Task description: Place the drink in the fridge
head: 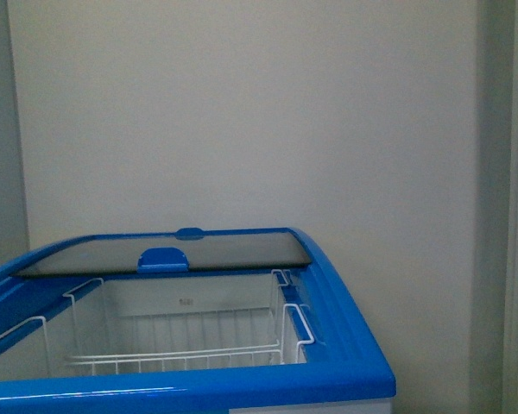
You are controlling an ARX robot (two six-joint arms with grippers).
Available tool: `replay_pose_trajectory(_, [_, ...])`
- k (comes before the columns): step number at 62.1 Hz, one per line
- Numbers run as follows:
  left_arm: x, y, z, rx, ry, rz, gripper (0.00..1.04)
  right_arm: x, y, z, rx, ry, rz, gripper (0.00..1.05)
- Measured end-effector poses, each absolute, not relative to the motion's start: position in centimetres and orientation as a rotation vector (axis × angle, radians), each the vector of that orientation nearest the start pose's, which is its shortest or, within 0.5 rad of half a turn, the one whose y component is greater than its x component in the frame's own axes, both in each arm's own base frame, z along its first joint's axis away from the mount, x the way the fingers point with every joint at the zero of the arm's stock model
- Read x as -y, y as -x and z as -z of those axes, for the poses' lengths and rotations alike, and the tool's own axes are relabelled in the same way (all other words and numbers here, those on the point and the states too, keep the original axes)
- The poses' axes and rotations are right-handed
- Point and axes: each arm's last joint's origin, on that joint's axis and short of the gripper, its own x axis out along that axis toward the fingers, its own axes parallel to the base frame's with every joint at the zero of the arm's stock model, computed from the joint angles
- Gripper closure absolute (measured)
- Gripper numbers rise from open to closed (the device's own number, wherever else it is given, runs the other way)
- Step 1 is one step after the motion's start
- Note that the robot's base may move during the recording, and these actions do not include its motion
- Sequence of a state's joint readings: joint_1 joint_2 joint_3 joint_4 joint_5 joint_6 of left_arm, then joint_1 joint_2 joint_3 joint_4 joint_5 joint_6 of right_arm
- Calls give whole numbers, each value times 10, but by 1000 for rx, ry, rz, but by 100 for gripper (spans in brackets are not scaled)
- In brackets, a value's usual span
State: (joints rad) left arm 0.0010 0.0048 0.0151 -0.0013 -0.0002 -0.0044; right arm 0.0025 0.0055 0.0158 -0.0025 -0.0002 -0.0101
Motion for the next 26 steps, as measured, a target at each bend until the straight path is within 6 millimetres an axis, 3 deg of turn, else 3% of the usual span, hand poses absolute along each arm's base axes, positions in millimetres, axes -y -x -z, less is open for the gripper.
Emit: replay_pose_trajectory(26, [0, -97, -168, 9, 4, -1, 8, 0, -97, -168, 8, 10, -3, 7])
